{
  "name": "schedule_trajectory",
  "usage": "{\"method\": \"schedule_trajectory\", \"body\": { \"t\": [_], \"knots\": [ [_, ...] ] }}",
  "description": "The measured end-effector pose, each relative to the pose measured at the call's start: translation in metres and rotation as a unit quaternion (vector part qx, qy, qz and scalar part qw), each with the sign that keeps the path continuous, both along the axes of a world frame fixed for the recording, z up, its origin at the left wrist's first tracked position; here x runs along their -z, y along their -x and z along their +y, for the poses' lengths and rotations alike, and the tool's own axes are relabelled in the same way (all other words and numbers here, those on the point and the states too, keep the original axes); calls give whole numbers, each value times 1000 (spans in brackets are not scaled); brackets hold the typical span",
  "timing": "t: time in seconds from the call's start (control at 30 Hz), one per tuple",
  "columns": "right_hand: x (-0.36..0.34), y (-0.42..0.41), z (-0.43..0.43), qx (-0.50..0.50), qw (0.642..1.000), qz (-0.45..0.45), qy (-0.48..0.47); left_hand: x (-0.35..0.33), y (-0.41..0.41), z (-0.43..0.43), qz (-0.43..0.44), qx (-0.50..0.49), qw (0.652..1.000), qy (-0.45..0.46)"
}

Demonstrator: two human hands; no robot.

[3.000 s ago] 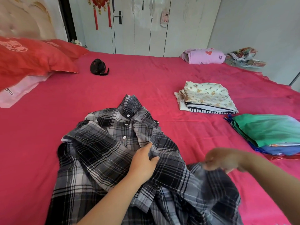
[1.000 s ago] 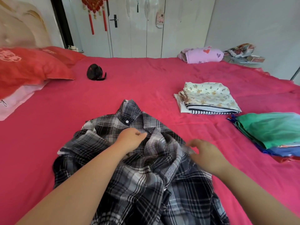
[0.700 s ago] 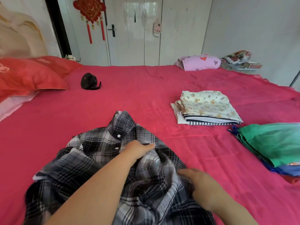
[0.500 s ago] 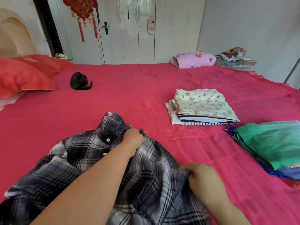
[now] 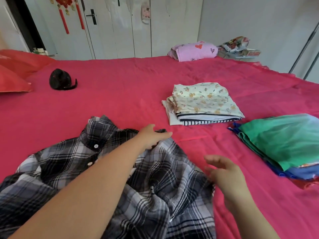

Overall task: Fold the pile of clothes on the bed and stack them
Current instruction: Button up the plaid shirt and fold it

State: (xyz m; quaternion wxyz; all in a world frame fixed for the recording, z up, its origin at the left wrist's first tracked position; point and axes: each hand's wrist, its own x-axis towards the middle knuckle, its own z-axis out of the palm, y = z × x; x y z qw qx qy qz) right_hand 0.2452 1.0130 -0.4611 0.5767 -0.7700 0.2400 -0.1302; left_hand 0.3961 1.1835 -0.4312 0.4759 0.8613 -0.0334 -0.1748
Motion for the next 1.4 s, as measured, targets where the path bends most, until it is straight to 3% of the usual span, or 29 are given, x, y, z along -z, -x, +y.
{"method": "schedule_trajectory", "body": {
  "t": [0.07,0.13,0.23,0.3,0.43,0.63,0.73,0.83,0.97,1.03,1.1,1.17,1.27,1.33,1.4],
  "knots": [
    [0,2,3,-28,1000,0,-14,7,5,2,-18,83,987,-137],
    [4,4,10,-83,994,32,59,13,8,3,-88,102,965,-227],
    [11,8,17,-94,973,62,200,15,11,8,-167,3,972,-166],
    [7,10,19,-77,968,63,231,11,17,14,-150,10,980,-130],
    [-9,21,28,-81,935,1,344,1,45,46,-159,23,976,-144],
    [-42,61,77,-188,921,-101,325,0,131,141,-139,-39,975,-170],
    [-48,86,116,-303,877,-126,351,13,176,184,-99,-78,971,-202],
    [-42,108,148,-400,820,-87,400,25,212,205,-60,-102,976,-181],
    [-22,129,173,-456,744,-11,488,26,241,200,-121,-108,982,-91],
    [-15,135,181,-437,726,-4,532,24,252,195,-160,-95,981,-55],
    [-13,138,187,-375,741,-32,556,22,261,195,-163,-96,981,-44],
    [-15,136,192,-305,789,-79,527,25,271,198,-139,-113,984,-23],
    [-28,135,207,-209,880,-162,396,25,287,208,-47,-184,972,139],
    [-36,140,221,-200,888,-224,347,26,295,216,58,-221,928,293],
    [-33,151,235,-289,863,-236,341,26,299,224,163,-197,876,409]
  ]
}}
